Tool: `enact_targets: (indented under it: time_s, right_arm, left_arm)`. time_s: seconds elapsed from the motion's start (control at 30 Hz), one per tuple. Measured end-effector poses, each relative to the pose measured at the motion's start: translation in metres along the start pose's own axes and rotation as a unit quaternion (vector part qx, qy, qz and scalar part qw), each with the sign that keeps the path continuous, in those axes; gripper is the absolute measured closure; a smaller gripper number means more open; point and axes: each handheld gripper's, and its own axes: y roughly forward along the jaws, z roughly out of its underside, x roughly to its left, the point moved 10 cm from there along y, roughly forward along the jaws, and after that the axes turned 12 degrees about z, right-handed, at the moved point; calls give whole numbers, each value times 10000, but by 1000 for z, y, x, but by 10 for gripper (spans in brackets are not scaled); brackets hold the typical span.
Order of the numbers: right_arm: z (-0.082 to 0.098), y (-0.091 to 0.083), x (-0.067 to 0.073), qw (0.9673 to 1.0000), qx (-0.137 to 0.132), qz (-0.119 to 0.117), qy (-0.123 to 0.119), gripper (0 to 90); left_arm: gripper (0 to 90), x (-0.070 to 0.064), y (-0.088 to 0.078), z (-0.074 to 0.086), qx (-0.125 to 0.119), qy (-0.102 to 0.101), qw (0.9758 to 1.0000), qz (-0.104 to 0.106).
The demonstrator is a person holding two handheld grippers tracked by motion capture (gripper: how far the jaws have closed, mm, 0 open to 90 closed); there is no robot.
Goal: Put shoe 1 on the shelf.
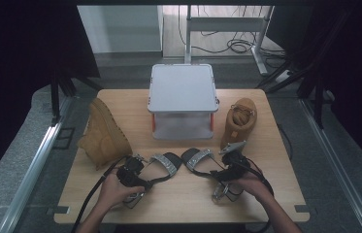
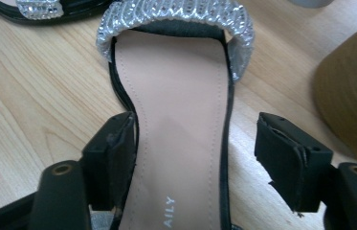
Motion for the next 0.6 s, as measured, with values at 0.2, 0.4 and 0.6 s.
enact_targets:
  time_s: [0.2,0.4,0.6]
  right_arm:
    - [9,6,4,9992,377,-47,-91,288]
    - [16,10,7,9983,579,-103,-47,313]
    - [18,10,10,9973,690,-246,59,384]
  left_arm:
    - [400,0,0,1,-29,-52,10000,48]
    - [400,0,0,1,-30,-67,10000,44]
    - [409,0,0,1,-50,-95,9999,27]
